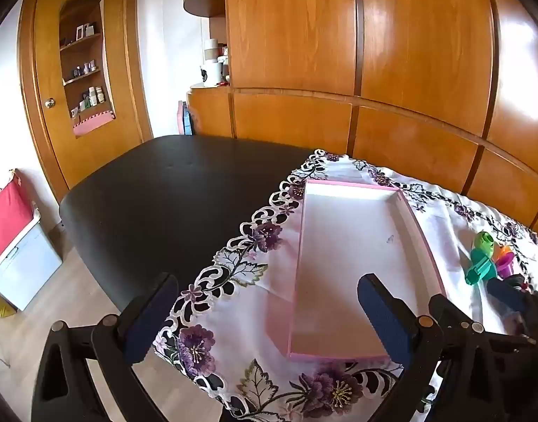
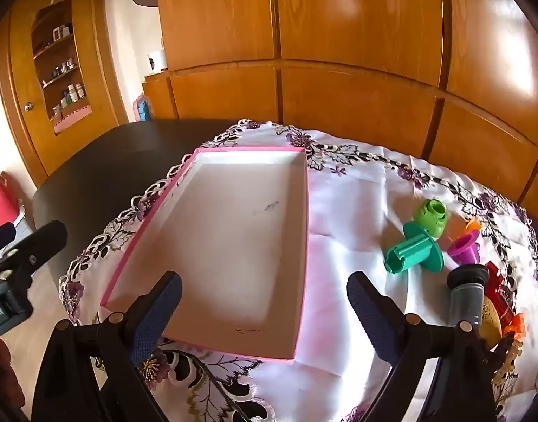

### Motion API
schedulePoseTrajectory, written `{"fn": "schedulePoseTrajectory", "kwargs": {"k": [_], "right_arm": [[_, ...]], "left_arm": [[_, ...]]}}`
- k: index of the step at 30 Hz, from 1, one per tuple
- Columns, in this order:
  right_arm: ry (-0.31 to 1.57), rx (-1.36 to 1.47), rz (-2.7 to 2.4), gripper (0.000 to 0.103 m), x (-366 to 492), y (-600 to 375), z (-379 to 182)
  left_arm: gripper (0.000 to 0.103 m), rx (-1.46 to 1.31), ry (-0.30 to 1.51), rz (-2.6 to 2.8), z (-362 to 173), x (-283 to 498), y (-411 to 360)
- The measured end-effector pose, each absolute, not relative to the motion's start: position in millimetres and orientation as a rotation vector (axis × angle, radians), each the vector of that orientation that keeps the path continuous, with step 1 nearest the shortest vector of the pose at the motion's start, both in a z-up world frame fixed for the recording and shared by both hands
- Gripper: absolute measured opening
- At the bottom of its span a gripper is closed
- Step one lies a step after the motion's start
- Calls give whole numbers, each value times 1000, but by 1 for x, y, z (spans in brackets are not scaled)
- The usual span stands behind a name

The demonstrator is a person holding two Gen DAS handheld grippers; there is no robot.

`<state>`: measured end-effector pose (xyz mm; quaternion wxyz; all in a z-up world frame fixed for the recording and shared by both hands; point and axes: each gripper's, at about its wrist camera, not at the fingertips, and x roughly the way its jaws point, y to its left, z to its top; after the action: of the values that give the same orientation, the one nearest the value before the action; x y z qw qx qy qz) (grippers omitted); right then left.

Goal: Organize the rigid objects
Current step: 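Move both tools toward the toys lying beside the tray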

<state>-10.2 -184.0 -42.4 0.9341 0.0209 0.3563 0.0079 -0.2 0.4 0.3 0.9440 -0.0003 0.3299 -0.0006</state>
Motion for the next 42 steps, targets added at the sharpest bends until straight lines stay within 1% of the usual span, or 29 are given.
{"fn": "schedulePoseTrajectory", "kwargs": {"k": [5,10,21,42], "right_arm": [[731,38,9,96,-12,-186,-47],[729,21,8,96,-7,-182,-35],[701,-23,10,96,-11,-185,-32],[655,-47,-22,96,-17,-229,-13]], "left_arm": [[103,21,674,10,0,0,0],[103,18,687,4,-14,-2,4],[103,55,713,-11,-9,0,-7],[103,56,756,-160,-14,-4,-30]]}}
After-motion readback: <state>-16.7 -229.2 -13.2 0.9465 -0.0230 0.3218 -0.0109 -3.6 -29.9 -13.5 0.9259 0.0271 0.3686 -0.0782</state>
